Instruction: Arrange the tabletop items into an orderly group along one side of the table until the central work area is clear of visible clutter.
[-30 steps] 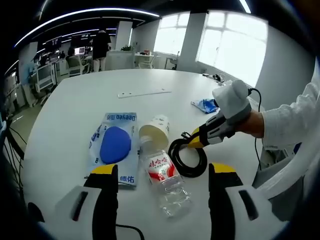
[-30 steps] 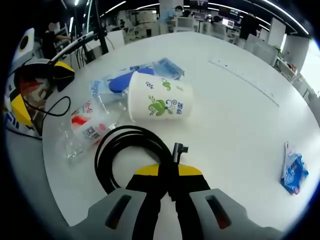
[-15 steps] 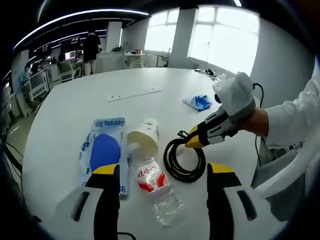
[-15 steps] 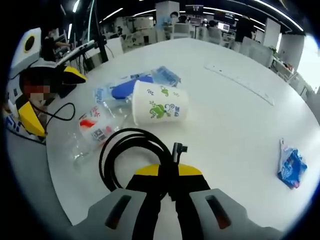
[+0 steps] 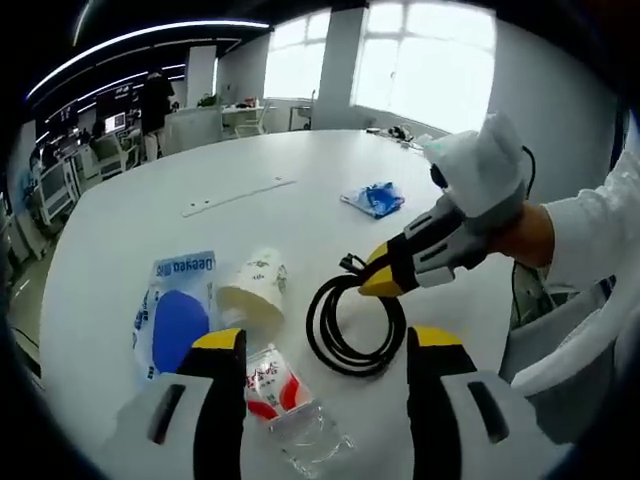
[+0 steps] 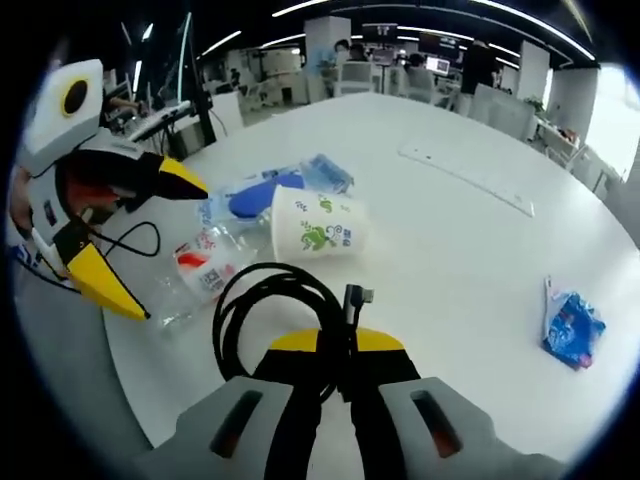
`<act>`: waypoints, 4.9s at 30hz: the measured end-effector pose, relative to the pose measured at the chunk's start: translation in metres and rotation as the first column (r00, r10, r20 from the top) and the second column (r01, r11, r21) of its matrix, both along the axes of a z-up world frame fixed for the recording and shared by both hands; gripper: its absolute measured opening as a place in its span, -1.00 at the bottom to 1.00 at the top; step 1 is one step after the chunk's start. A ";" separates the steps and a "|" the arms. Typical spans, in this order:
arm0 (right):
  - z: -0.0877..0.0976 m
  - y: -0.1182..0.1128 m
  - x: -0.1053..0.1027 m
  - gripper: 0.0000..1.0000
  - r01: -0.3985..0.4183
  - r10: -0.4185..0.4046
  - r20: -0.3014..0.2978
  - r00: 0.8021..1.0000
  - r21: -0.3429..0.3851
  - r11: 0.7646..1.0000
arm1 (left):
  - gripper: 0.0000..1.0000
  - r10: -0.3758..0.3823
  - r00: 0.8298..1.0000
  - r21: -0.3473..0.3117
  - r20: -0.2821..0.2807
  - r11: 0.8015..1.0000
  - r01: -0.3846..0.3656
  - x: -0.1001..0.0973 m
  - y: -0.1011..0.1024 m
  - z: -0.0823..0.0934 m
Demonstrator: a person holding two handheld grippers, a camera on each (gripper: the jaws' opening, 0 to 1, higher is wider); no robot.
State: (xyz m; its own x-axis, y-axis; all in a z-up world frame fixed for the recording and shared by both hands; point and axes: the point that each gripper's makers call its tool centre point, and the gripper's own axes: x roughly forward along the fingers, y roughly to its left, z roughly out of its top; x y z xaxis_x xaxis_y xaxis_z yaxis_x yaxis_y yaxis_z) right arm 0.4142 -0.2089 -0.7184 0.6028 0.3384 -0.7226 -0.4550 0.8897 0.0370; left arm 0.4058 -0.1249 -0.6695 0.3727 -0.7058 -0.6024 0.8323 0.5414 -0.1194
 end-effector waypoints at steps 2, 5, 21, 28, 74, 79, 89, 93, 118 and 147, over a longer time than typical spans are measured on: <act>0.003 -0.001 -0.001 -0.88 0.001 -0.001 0.008 1.000 0.001 1.000 | 0.26 -0.021 1.000 0.014 0.010 1.000 0.021 0.000 -0.008 -0.001; 0.005 -0.002 -0.003 -0.88 -0.002 0.002 0.016 1.000 -0.002 1.000 | 0.20 -0.054 0.998 0.036 0.013 0.998 0.054 -0.001 -0.018 -0.005; 0.024 -0.006 -0.011 -0.88 0.004 -0.006 0.064 0.998 0.024 1.000 | -0.30 -0.090 0.995 0.195 -0.048 0.976 0.097 -0.003 -0.038 -0.041; 0.029 -0.012 -0.013 -0.88 0.028 -0.032 0.082 0.996 0.046 0.999 | -0.76 -0.081 0.997 0.215 -0.003 0.973 0.080 -0.001 -0.038 -0.035; 0.087 -0.187 -0.041 -0.87 0.300 -0.312 0.139 0.940 0.099 0.949 | -0.92 -0.275 0.960 0.066 0.047 0.960 0.272 -0.014 -0.214 0.033; 0.083 -0.214 -0.040 -0.86 0.322 -0.331 0.122 0.936 0.083 0.943 | -0.91 -0.298 0.954 0.055 0.024 0.954 0.296 -0.013 -0.242 0.029; 0.073 -0.253 -0.030 -0.86 0.342 -0.347 0.083 0.934 0.070 0.937 | -0.92 -0.292 0.956 0.049 -0.028 0.955 0.293 -0.004 -0.280 0.019; 0.066 -0.260 -0.026 -0.86 0.336 -0.341 0.062 0.938 0.074 0.939 | -0.92 -0.282 0.958 0.053 -0.049 0.957 0.285 0.000 -0.287 0.013; 0.004 -0.292 -0.020 -0.85 0.314 -0.309 -0.074 0.948 0.059 0.948 | -0.92 -0.212 0.953 0.093 -0.217 0.967 0.237 0.002 -0.317 -0.047; -0.040 -0.298 -0.012 -0.83 0.313 -0.307 -0.110 0.945 0.037 0.949 | -0.92 -0.174 0.957 0.122 -0.231 0.971 0.206 0.012 -0.322 -0.082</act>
